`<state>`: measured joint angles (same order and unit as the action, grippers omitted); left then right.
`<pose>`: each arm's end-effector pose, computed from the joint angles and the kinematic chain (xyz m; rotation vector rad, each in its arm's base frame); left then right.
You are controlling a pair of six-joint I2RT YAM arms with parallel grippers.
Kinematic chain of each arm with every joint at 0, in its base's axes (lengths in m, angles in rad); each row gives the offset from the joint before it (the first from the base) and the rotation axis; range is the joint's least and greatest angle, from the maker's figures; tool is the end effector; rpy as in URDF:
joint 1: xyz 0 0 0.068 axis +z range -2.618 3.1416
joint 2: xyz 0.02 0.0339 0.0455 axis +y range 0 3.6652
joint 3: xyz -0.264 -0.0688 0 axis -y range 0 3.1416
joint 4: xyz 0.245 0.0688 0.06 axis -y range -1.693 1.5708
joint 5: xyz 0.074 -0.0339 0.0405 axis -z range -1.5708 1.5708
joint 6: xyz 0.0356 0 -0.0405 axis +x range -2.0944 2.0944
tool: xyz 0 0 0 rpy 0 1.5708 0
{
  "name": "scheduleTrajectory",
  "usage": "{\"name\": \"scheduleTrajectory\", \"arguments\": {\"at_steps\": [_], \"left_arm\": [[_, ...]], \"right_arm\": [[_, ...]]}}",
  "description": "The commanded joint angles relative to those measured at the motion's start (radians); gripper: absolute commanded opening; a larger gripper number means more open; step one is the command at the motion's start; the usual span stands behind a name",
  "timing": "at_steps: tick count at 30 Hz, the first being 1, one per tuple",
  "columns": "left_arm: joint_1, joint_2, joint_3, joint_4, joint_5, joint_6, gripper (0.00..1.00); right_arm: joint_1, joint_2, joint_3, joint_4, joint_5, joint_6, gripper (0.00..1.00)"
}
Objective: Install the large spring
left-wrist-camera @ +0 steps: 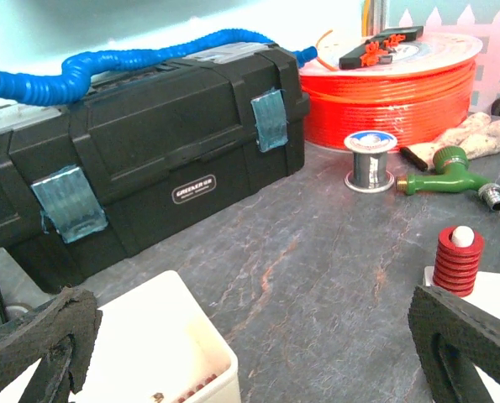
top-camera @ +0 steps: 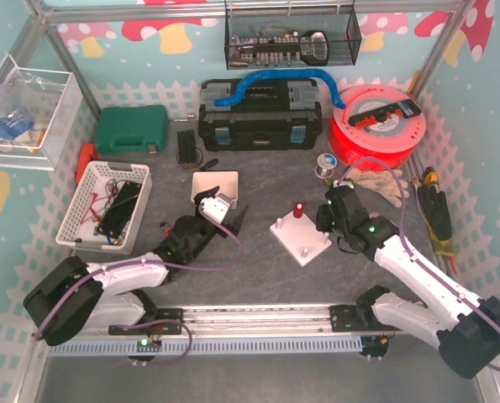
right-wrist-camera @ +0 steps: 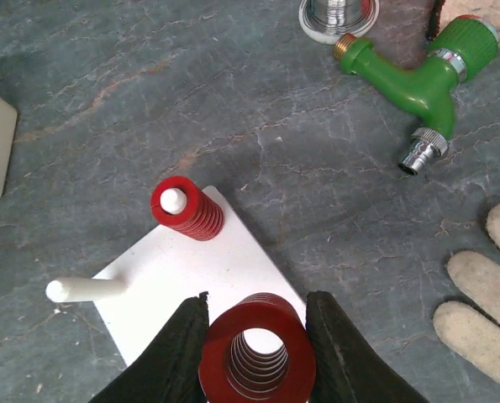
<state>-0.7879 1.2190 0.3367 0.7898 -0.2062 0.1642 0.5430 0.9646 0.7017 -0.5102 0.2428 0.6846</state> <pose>0.1740 -0.1646 0.2002 0.6226 1.5497 -0.3013 0.1752 0.0957 0.2489 0.2851 2.3221 0.3341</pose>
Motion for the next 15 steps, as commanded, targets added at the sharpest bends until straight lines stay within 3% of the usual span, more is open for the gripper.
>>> {"name": "scheduleTrajectory", "arguments": {"at_steps": [1,6,15], "left_arm": [[-0.004,-0.015,0.002,0.001,0.011,-0.014,0.99],[-0.004,-0.026,-0.005,0.003,0.000,-0.007,0.99],[-0.004,-0.036,-0.004,-0.009,0.002,-0.010,0.99]], "right_arm": [[-0.001,-0.004,0.043,-0.143,-0.027,0.038,0.00],[0.000,-0.049,0.032,-0.223,-0.039,0.062,0.00],[0.000,-0.053,-0.013,-0.191,-0.038,0.069,0.00]]}}
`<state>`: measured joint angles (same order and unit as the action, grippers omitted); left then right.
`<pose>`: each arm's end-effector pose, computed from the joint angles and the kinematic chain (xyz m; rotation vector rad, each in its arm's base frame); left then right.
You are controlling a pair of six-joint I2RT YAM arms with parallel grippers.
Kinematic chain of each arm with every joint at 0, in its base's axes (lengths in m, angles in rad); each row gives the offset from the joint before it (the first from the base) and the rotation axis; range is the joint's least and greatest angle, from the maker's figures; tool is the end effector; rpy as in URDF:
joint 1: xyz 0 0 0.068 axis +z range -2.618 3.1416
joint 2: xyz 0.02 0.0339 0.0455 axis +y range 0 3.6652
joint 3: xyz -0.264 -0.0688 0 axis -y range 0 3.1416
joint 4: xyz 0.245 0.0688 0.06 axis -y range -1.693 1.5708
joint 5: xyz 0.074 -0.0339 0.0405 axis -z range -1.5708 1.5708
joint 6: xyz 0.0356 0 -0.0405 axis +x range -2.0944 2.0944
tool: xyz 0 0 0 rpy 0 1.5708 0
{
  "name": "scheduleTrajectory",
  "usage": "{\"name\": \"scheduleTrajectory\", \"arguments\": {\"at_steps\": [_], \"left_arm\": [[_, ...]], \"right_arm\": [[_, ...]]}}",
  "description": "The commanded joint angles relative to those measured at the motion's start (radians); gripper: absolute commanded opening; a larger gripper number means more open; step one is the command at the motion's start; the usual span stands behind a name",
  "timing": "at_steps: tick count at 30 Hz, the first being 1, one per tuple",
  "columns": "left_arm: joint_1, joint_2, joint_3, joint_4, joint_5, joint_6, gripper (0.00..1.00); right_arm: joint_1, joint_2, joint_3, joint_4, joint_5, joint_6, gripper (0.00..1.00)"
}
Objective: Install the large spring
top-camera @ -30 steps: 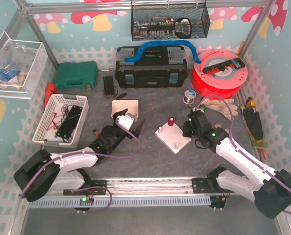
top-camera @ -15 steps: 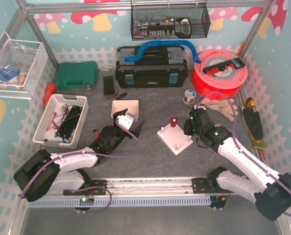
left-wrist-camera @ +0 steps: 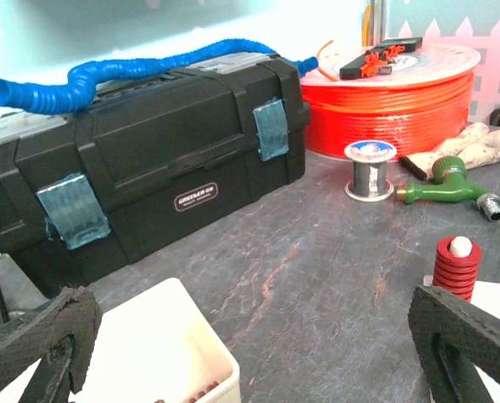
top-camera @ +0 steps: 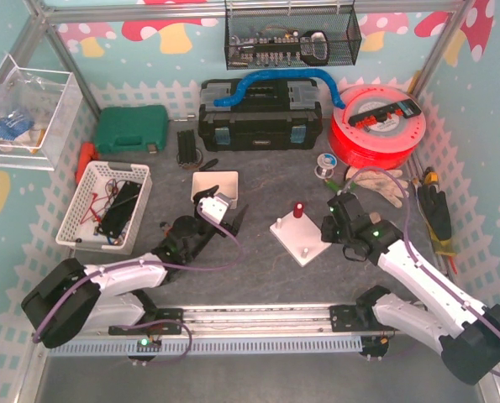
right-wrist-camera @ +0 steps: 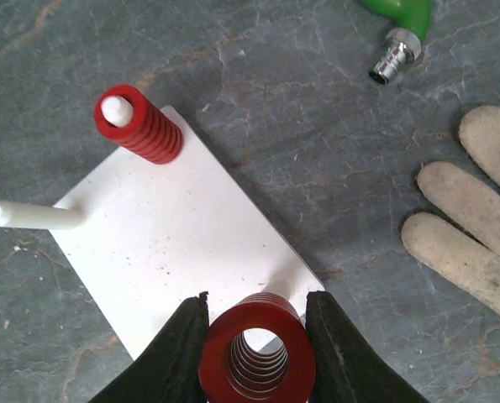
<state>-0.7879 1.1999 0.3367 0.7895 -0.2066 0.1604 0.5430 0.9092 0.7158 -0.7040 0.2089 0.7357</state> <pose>0.1728 -0.1634 0.2044 0.6099 1.5353 -0.3093 0.1559 0.0855 0.2485 0.3271 2.4442 0.3074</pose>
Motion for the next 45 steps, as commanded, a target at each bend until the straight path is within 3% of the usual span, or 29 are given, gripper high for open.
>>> {"name": "scheduleTrajectory", "arguments": {"at_steps": [1,16,22,26,29,36,41,45], "left_arm": [[-0.004,-0.019,-0.005,-0.010,0.002,-0.006,0.99],[-0.004,-0.027,-0.007,-0.006,0.003,-0.001,0.99],[-0.002,-0.010,-0.002,-0.002,-0.035,-0.011,0.99],[0.005,0.000,0.023,-0.042,-0.064,-0.054,0.99],[0.015,-0.007,0.049,-0.093,-0.085,-0.137,0.99],[0.089,-0.022,0.196,-0.386,-0.105,-0.328,0.99],[0.150,-0.044,0.240,-0.477,-0.116,-0.438,0.99],[0.262,-0.019,0.294,-0.564,0.008,-0.522,0.96]], "right_arm": [[-0.001,0.004,-0.030,0.007,-0.001,0.018,0.00],[-0.001,0.065,-0.100,0.119,0.014,0.047,0.00],[0.000,0.034,-0.178,0.287,-0.035,0.040,0.01],[0.000,0.079,-0.178,0.325,-0.059,0.045,0.12],[0.000,0.102,-0.171,0.302,-0.030,0.046,0.26],[-0.001,0.105,-0.137,0.262,-0.017,0.035,0.50],[0.001,0.056,-0.060,0.231,-0.027,0.014,0.64],[0.000,-0.008,-0.035,0.287,-0.004,-0.024,0.78]]}}
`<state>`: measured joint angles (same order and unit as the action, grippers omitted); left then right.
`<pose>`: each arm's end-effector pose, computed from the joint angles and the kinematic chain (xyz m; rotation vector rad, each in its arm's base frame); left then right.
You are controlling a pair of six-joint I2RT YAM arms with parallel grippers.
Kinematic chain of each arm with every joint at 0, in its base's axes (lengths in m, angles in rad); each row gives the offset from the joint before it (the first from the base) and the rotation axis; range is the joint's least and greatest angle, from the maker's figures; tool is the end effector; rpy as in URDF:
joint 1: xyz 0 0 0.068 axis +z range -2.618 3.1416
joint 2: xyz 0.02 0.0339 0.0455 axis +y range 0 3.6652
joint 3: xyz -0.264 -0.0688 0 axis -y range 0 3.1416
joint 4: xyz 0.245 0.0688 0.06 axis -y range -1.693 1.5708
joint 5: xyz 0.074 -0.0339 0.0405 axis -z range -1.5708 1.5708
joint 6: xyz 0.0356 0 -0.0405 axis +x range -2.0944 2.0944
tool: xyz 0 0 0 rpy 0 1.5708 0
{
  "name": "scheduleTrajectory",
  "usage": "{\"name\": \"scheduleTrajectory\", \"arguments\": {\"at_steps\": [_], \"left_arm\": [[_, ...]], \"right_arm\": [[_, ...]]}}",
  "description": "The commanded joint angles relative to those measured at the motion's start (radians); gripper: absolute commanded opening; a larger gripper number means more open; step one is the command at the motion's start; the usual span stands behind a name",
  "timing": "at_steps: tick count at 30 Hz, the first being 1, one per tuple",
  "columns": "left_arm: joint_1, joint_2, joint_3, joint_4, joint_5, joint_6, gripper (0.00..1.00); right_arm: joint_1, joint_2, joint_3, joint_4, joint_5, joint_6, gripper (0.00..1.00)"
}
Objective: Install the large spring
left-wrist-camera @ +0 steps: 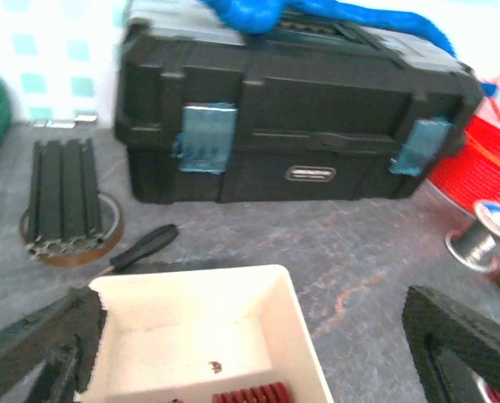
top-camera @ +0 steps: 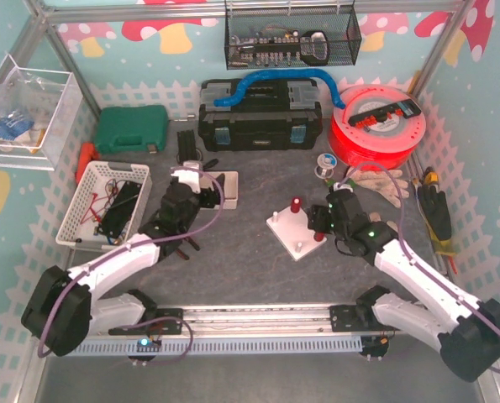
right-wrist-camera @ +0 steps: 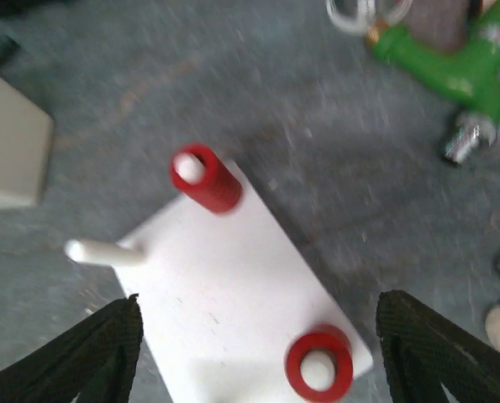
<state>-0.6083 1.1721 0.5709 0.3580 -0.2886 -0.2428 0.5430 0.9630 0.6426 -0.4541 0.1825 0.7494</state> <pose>0.2179 -0.1394 0.2417 0.1263 1.8127 -0.3441 0.1734 0.0971 0.2338 0.3346 2.3457 0.4267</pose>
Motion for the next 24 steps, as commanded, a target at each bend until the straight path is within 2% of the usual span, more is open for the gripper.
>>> {"name": "scheduleTrajectory", "arguments": {"at_steps": [1,4,10,17,24], "left_arm": [[0.103,0.028,0.082,-0.156,0.113,-0.126,0.91],[0.159,0.101,0.157,-0.234,0.195,-0.136,0.82],[0.186,0.206,0.308,-0.373,0.326,-0.118,0.73],[0.186,0.254,0.458,-0.571,0.424,-0.060,0.67],[0.214,0.247,0.478,-0.583,0.389,-0.102,0.66]], "right_arm": [[0.000,-0.075,0.031,0.073,0.035,-0.054,0.81],[0.001,-0.099,0.002,0.180,0.096,-0.095,0.89],[0.000,-0.109,0.000,0.266,0.165,-0.140,0.99],[0.000,-0.102,0.006,0.304,0.133,-0.152,0.99],[0.000,-0.108,-0.006,0.256,0.090,-0.148,0.99]]}}
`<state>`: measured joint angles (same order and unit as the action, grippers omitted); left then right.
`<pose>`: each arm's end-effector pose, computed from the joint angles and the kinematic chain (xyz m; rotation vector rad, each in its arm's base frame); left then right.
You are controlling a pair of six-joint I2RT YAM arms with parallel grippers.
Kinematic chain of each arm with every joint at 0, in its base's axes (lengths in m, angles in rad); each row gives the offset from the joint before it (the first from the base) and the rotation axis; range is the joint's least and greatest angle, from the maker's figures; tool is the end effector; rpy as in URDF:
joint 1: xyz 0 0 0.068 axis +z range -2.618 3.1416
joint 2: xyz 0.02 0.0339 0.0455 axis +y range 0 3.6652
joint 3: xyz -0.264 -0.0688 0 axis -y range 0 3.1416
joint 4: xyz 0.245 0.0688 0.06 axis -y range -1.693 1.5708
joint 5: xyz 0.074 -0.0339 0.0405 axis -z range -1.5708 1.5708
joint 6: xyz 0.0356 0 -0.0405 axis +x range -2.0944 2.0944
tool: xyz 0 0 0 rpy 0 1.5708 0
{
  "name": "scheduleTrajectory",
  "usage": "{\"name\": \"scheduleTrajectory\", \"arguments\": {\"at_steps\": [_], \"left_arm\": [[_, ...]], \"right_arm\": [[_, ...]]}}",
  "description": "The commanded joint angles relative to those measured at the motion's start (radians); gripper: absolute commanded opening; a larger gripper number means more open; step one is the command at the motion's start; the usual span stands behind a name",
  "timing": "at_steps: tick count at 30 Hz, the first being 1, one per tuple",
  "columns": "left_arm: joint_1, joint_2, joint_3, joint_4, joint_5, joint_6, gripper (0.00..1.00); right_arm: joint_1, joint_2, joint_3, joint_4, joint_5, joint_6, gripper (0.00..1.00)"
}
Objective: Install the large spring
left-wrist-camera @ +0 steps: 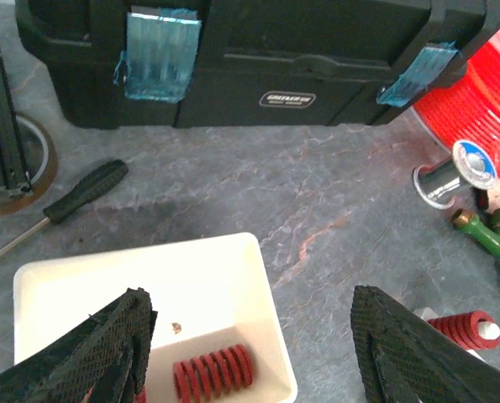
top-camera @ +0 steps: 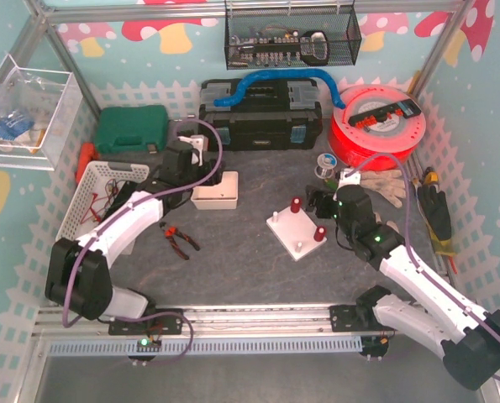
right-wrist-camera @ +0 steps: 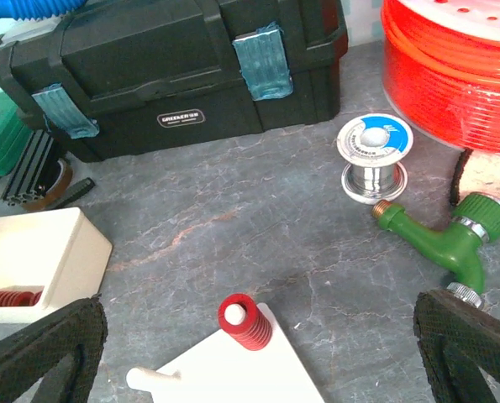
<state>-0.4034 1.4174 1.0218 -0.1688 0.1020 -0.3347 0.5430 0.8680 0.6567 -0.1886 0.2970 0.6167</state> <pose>0.2941 -0.1295 0.2768 0.1361 2.1765 -0.5366 0.1775 0.0949 0.2802 0.2681 1.9637 0.4696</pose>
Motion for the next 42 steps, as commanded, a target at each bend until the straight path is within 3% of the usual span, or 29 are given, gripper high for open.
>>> {"name": "scheduleTrajectory", "arguments": {"at_steps": [1,10,14,19,22,28,33,37,42], "left_arm": [[0.009,0.008,0.029,-0.055,-0.007,-0.007,0.66],[0.012,0.105,0.067,-0.044,-0.044,0.055,0.61],[0.015,0.120,0.082,-0.035,-0.044,-0.063,0.55],[0.006,0.127,0.081,-0.008,-0.009,-0.354,0.50],[0.007,0.149,0.106,-0.122,-0.004,-0.494,0.45],[0.005,0.180,0.159,-0.281,-0.047,-0.609,0.40],[0.003,0.243,0.164,-0.328,-0.036,-0.748,0.37],[-0.001,0.311,0.209,-0.331,-0.037,-0.733,0.38],[-0.009,0.386,0.335,-0.351,-0.024,-0.509,0.42]], "right_arm": [[0.000,-0.019,-0.038,0.001,-0.029,-0.016,0.99],[0.000,-0.028,-0.177,0.227,-0.034,-0.070,0.98],[-0.001,-0.033,-0.220,0.275,0.036,-0.074,0.98],[0.000,-0.069,-0.217,0.172,0.075,-0.110,0.98],[-0.001,-0.081,-0.175,0.042,0.051,-0.083,0.98],[0.000,-0.058,-0.132,-0.143,0.040,-0.070,0.98],[-0.001,-0.010,-0.114,-0.143,-0.030,-0.081,0.98],[0.000,0.082,-0.072,-0.133,-0.031,-0.150,0.98],[0.002,0.088,-0.065,-0.108,-0.013,-0.204,0.99]]}}
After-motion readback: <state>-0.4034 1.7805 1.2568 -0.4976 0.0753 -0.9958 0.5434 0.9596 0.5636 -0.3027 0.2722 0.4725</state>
